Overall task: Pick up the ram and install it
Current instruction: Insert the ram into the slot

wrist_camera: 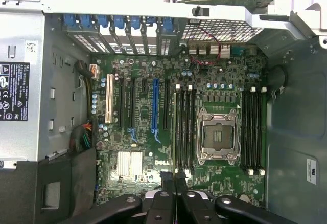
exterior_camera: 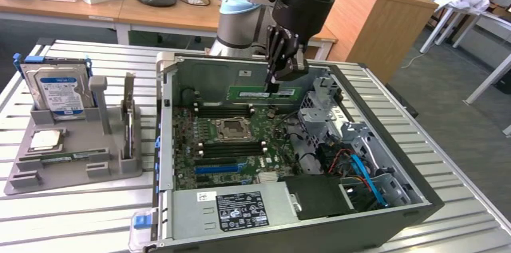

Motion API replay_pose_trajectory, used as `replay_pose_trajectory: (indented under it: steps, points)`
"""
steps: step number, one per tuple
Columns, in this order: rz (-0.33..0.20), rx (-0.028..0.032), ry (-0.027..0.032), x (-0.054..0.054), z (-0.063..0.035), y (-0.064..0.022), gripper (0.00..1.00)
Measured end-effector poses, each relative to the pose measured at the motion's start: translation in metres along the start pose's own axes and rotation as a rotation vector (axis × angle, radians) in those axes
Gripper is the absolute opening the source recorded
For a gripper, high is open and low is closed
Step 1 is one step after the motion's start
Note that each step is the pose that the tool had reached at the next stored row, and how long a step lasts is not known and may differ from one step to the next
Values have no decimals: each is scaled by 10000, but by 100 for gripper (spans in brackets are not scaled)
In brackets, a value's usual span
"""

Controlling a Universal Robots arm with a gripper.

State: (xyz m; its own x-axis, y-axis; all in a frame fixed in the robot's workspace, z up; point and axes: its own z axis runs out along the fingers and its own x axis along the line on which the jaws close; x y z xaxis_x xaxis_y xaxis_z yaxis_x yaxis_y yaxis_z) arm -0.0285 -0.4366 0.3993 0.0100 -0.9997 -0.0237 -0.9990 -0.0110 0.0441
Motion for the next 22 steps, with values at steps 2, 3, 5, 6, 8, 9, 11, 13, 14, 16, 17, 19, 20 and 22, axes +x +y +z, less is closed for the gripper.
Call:
replay_pose_trajectory:
  steps: [2, 3, 5, 6, 8, 9, 11, 13, 14, 16, 17, 19, 20, 22]
  points:
    - [5, 0, -1, 0, 3, 0, 11]
    - [18, 1, -2, 0, 6, -1, 11]
    - [57, 1, -4, 0, 14, -1, 11]
    - [60, 1, -3, -1, 19, -1, 11]
    - [63, 1, -3, -3, 32, -12, 11]
    - [65, 1, -3, -4, 39, -20, 11]
    - [68, 1, -3, -4, 55, -41, 11]
    - [69, 0, -3, -5, 73, -63, 11]
    - [70, 0, -3, -5, 82, -75, 11]
    - [72, -2, -4, -7, 102, -96, 11]
    - [73, -3, -4, -8, 111, -106, 11]
    - [73, -4, -3, -12, 130, -125, 11]
    - [74, -5, -5, -15, 141, -133, 11]
    - [75, -7, -4, -23, 161, -148, 11]
